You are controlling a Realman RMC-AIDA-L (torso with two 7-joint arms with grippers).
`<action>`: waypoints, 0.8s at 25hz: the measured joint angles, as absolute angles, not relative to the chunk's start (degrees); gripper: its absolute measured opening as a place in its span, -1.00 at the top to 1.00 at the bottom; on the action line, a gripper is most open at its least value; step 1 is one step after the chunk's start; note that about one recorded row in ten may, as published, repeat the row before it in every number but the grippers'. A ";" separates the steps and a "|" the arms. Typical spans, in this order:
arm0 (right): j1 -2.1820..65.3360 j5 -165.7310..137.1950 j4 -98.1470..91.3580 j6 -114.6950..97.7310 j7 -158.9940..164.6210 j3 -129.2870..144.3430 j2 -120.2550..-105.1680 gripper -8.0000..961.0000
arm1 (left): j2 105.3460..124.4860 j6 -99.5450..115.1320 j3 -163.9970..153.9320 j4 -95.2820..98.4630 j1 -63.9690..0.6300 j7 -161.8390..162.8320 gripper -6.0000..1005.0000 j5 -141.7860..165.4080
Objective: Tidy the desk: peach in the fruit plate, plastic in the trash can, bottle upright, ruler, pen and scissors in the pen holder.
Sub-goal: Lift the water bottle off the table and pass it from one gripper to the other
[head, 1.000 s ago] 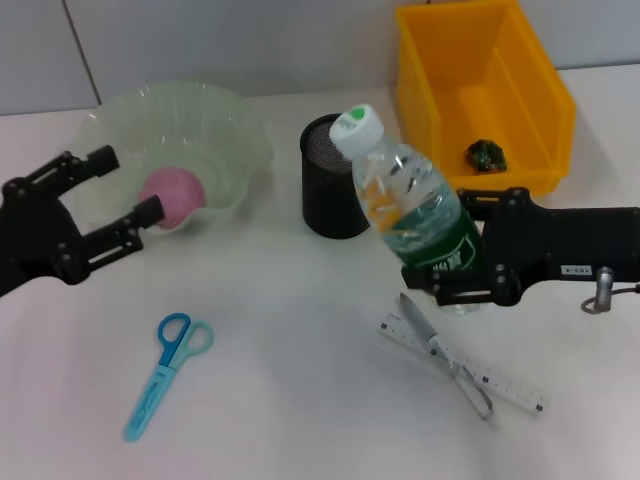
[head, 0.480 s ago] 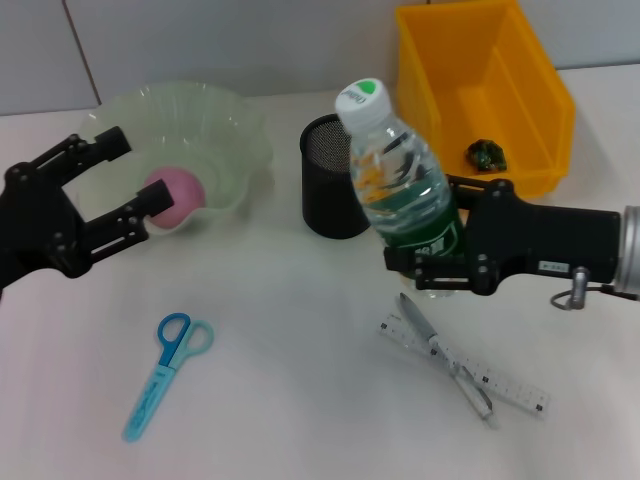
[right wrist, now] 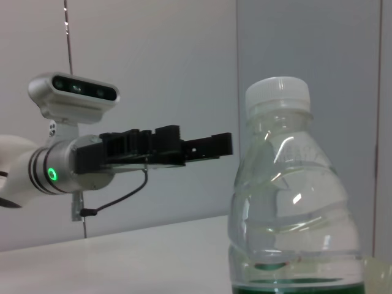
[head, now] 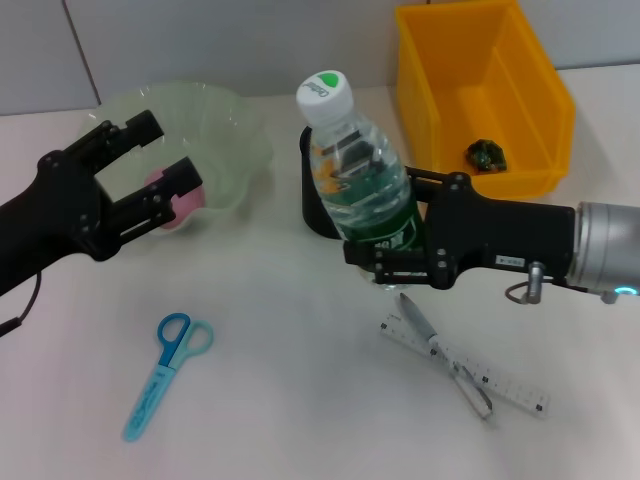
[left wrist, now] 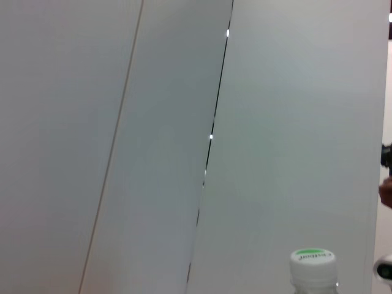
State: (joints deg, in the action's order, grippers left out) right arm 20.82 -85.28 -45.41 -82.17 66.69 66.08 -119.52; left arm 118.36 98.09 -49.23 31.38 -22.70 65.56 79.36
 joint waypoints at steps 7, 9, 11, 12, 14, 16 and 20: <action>23.71 -83.61 -40.78 -82.24 65.72 66.35 -119.49 -0.65 | 118.39 98.17 -49.36 29.15 -24.20 64.77 -0.54 78.15; 24.45 -83.34 -39.56 -82.06 65.50 66.36 -119.52 -0.66 | 118.41 98.19 -49.76 29.09 -24.63 64.27 -0.53 78.15; 25.47 -83.19 -38.35 -81.87 65.45 66.42 -119.53 -0.66 | 118.45 98.19 -49.91 29.05 -24.79 63.93 -0.53 78.21; 26.04 -83.18 -37.76 -81.87 65.46 66.47 -119.53 -0.66 | 118.45 98.19 -49.91 29.05 -24.79 63.93 -0.53 78.21; 26.84 -83.18 -36.99 -81.87 65.47 66.70 -119.52 -0.66 | 118.47 98.19 -50.31 29.02 -25.03 63.81 -0.52 78.45; 27.76 -83.19 -36.23 -81.86 65.47 67.04 -119.50 -0.66 | 118.47 98.18 -50.45 29.01 -25.09 63.81 -0.52 78.50; 29.64 -83.22 -34.31 -81.77 65.62 68.08 -119.51 -0.66 | 118.52 98.25 -50.75 28.96 -25.25 63.84 -0.51 78.55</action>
